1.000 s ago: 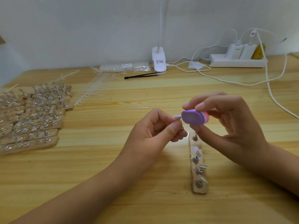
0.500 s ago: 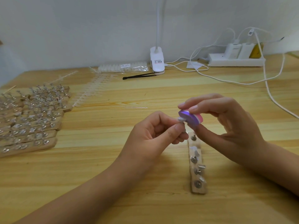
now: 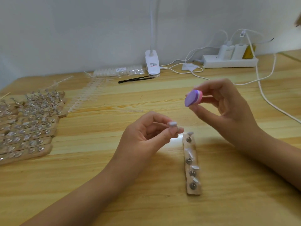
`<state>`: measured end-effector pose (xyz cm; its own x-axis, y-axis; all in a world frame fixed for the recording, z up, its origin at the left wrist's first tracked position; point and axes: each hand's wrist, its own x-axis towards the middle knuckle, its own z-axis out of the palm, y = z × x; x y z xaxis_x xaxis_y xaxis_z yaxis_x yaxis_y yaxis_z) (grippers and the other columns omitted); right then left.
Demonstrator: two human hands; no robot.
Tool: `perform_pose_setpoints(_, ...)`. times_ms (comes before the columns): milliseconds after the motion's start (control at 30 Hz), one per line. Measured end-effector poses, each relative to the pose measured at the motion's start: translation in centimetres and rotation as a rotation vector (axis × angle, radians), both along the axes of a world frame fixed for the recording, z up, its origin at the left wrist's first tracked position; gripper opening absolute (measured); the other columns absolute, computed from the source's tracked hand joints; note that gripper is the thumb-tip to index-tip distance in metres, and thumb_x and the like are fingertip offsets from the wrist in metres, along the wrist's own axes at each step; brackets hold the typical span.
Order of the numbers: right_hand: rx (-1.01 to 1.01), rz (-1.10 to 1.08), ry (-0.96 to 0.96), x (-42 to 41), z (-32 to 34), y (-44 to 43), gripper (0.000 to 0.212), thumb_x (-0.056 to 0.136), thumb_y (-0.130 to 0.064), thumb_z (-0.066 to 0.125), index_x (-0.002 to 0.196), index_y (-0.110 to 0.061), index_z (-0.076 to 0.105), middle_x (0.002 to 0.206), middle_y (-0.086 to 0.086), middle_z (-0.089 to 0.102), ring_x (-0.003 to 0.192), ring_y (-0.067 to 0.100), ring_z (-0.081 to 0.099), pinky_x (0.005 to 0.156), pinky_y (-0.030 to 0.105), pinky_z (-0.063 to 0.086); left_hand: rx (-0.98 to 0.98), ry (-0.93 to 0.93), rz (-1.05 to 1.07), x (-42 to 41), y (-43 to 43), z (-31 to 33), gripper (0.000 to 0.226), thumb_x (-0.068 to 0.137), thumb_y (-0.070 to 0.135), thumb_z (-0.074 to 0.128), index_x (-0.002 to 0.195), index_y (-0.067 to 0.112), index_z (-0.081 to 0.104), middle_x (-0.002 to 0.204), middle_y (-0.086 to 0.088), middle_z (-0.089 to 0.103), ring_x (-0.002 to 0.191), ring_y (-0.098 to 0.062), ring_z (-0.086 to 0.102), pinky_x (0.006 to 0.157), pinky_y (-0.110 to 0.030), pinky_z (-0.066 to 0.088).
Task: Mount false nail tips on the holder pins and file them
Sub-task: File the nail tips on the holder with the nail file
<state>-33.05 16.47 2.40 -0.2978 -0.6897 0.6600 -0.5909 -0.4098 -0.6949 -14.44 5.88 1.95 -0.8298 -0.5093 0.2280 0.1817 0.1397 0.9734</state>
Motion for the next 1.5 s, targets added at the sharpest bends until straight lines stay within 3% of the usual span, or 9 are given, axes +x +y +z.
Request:
perform_pose_setpoints(233, 0.115, -0.050, -0.241, -1.4, -0.4, -0.5, 0.028, 0.083, -0.020, 0.072, 0.106, -0.025, 0.056, 0.095, -0.006, 0.069, 0.097, 0.014, 0.067, 0.081, 0.021, 0.053, -0.276, -0.248, 0.077, -1.1, 0.1, -0.6, 0.007, 0.077, 0.035, 0.079, 0.080, 0.037, 0.073, 0.089, 0.018, 0.062, 0.072, 0.003, 0.052, 0.067, -0.012, 0.042)
perform_pose_setpoints(400, 0.154, -0.020, -0.234, -1.2, -0.4, -0.6, 0.028, 0.082, -0.024, 0.072, 0.105, -0.027, 0.057, 0.096, -0.005, 0.069, 0.100, 0.017, 0.067, 0.085, 0.026, 0.056, -0.436, -0.408, 0.005, -1.6, 0.4, -0.5, 0.009, 0.076, 0.043, 0.076, 0.084, 0.048, 0.075, 0.093, 0.023, 0.057, 0.094, 0.006, 0.045, 0.073, -0.014, 0.032)
perform_pose_setpoints(567, 0.172, -0.013, -0.250, -1.2, -0.4, -0.5, 0.029, 0.080, -0.027, 0.071, 0.105, -0.028, 0.057, 0.095, -0.008, 0.070, 0.099, 0.014, 0.067, 0.086, 0.028, 0.056, -0.380, -0.394, 0.042, -1.5, -0.4, -0.2, 0.020, 0.085, 0.025, 0.071, 0.090, 0.045, 0.072, 0.095, 0.027, 0.058, 0.076, 0.006, 0.053, 0.074, -0.014, 0.044)
perform_pose_setpoints(633, 0.189, -0.007, -0.273, -1.2, -0.4, -0.6, 0.029, 0.080, -0.026, 0.071, 0.106, -0.028, 0.057, 0.094, -0.010, 0.070, 0.097, 0.011, 0.067, 0.083, 0.025, 0.055, -0.456, -0.388, 0.038, -1.9, -0.5, -0.2, 0.022, 0.088, 0.025, 0.069, 0.098, 0.044, 0.069, 0.105, 0.028, 0.059, 0.097, 0.007, 0.056, 0.086, -0.018, 0.046)
perform_pose_setpoints(700, 0.206, 0.007, -0.307, -1.1, -0.4, -0.6, 0.029, 0.082, -0.023, 0.071, 0.108, -0.025, 0.058, 0.093, -0.008, 0.071, 0.094, 0.009, 0.068, 0.082, 0.025, 0.054, -0.620, -0.398, -0.030, -2.2, -0.2, -0.5, 0.023, 0.088, 0.034, 0.066, 0.104, 0.050, 0.063, 0.122, 0.030, 0.055, 0.124, 0.003, 0.039, 0.101, -0.014, 0.034)
perform_pose_setpoints(800, 0.242, 0.028, -0.334, -1.1, -0.4, -0.6, 0.035, 0.080, -0.027, 0.071, 0.112, -0.020, 0.059, 0.093, -0.004, 0.071, 0.094, 0.014, 0.069, 0.083, 0.027, 0.056, -0.684, -0.433, -0.057, -2.3, -0.2, -0.8, 0.020, 0.078, 0.059, 0.059, 0.098, 0.058, 0.058, 0.128, 0.034, 0.049, 0.131, 0.005, 0.024, 0.097, 0.001, 0.017)
perform_pose_setpoints(1100, 0.266, 0.049, -0.420, -0.7, -0.2, -0.7, 0.039, 0.080, -0.023, 0.068, 0.116, -0.013, 0.058, 0.092, 0.000, 0.072, 0.092, 0.019, 0.069, 0.082, 0.030, 0.058, -0.445, -0.426, 0.081, -2.5, -0.7, -1.0, 0.008, 0.079, 0.041, 0.075, 0.072, 0.040, 0.071, 0.104, 0.033, 0.059, 0.113, 0.007, 0.042, 0.083, -0.009, 0.031)
perform_pose_setpoints(1267, 0.182, -0.001, -0.476, -1.1, -0.2, -0.7, 0.026, 0.090, -0.020, 0.063, 0.115, -0.018, 0.057, 0.092, -0.001, 0.071, 0.091, 0.011, 0.068, 0.078, 0.026, 0.057, -0.074, -0.225, 0.098, -2.0, -1.1, -0.6, 0.006, 0.087, 0.029, 0.071, 0.086, 0.024, 0.075, 0.100, 0.016, 0.074, 0.093, 0.000, 0.068, 0.077, -0.015, 0.049)
perform_pose_setpoints(1500, 0.000, -0.003, 0.076, 0.1, -0.5, -0.1, 0.023, 0.092, -0.019, 0.064, 0.114, -0.023, 0.056, 0.107, -0.006, 0.063, 0.101, 0.016, 0.064, 0.084, 0.026, 0.054, 0.136, -0.098, 0.073, -1.4, -1.0, -0.7, 0.007, 0.082, 0.032, 0.070, 0.088, 0.034, 0.074, 0.096, 0.001, 0.077, 0.091, -0.005, 0.069, 0.073, -0.015, 0.050)
